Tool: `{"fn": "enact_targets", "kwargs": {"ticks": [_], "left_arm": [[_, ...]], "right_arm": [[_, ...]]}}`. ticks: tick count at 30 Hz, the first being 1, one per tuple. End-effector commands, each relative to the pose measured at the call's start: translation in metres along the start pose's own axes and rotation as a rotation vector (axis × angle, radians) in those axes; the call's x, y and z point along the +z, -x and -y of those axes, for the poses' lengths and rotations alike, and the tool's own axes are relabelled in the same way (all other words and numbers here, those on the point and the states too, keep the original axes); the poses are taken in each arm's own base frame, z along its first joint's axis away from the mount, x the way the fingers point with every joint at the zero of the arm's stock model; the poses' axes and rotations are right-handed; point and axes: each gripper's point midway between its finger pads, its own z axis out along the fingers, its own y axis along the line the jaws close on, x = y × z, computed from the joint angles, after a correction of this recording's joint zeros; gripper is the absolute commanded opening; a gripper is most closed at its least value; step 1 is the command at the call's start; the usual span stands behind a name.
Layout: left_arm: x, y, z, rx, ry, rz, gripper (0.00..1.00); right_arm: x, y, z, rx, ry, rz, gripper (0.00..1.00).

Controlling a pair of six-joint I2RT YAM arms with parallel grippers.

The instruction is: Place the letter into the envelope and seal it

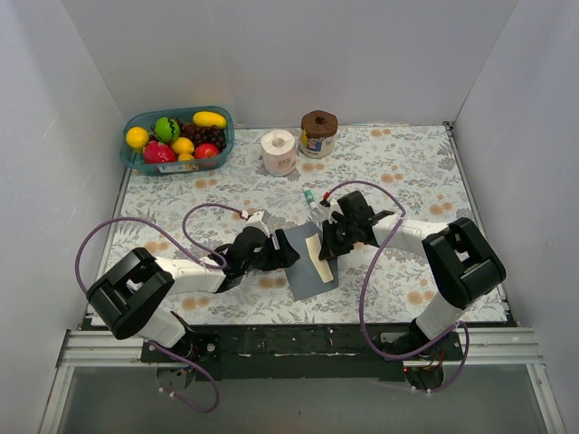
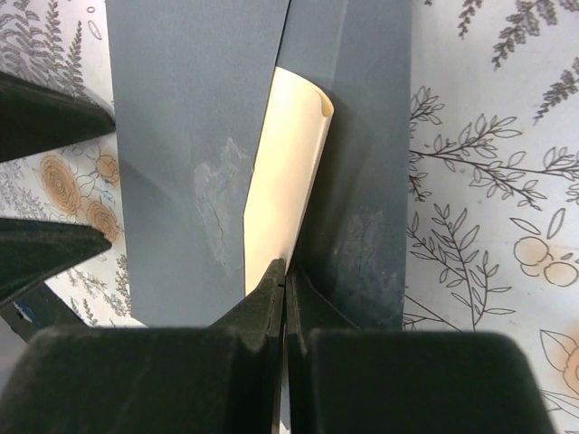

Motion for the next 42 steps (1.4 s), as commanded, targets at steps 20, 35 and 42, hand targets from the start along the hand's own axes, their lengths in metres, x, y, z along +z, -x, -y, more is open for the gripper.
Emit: {"fn": "enact_targets", "kwargs": {"ticks": [20, 35, 42], "left_arm": [[-0.001, -0.015, -0.049, 0.029, 0.162, -0.068, 0.7], [-0.003, -0.015, -0.052, 0.03, 0.171, -0.068, 0.7], [-0.004, -0.013, -0.052, 0.027, 0.172, -0.06, 0.7]], "right_arm": [[0.007, -0.009, -0.02, -0.032, 0.164, -0.046, 0.01], [-0.011, 0.011, -0.015, -0.044, 0.068, 0.051, 0.3], [-0.031, 0.035, -0.025, -0.069, 0.043, 0.113, 0.44]]}}
